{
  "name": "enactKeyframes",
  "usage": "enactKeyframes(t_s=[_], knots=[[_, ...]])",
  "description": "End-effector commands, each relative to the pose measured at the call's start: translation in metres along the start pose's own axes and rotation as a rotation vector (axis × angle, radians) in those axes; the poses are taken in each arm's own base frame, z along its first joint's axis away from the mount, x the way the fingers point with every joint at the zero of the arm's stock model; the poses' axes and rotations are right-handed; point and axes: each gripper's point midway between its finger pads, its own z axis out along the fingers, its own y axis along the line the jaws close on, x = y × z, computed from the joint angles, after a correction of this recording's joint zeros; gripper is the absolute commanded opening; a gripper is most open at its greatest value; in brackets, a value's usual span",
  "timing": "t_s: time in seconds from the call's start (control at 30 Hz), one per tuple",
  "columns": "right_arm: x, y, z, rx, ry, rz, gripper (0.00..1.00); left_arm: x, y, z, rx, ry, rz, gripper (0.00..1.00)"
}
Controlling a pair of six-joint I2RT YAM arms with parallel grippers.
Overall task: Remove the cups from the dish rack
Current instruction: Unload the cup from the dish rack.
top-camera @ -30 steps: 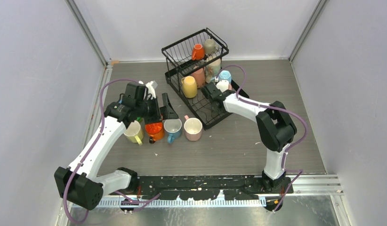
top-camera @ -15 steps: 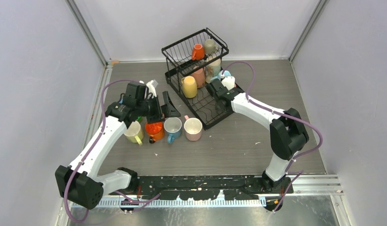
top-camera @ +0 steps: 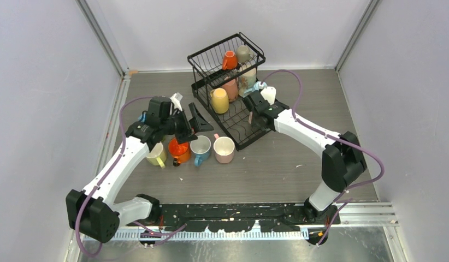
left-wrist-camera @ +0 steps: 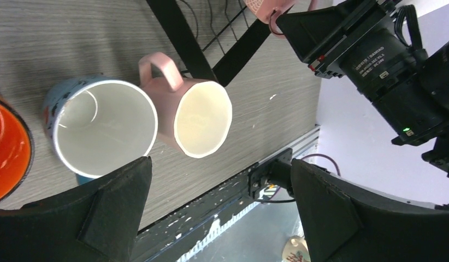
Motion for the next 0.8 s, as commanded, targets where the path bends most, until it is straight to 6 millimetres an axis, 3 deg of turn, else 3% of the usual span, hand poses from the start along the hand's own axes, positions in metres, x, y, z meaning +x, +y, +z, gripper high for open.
enactKeyframes(t_s=[0.0,0.4,0.77], knots=[[-0.048,0.014,-0.029,-0.088,-0.149,0.114,0.01,-0.011,-0.03,-0.004,0.124,-0.058,-0.037,1.0],[-0.069,0.017,-0.046,-0.189,-0.195,0.265,0.01,-0.028,-0.067,0.005,0.261,-0.142,-0.205,1.0],[-0.084,0.012,-0.044,-0.255,-0.192,0.408,0.01,-0.035,-0.095,0.022,0.338,-0.161,-0.306,1.0]])
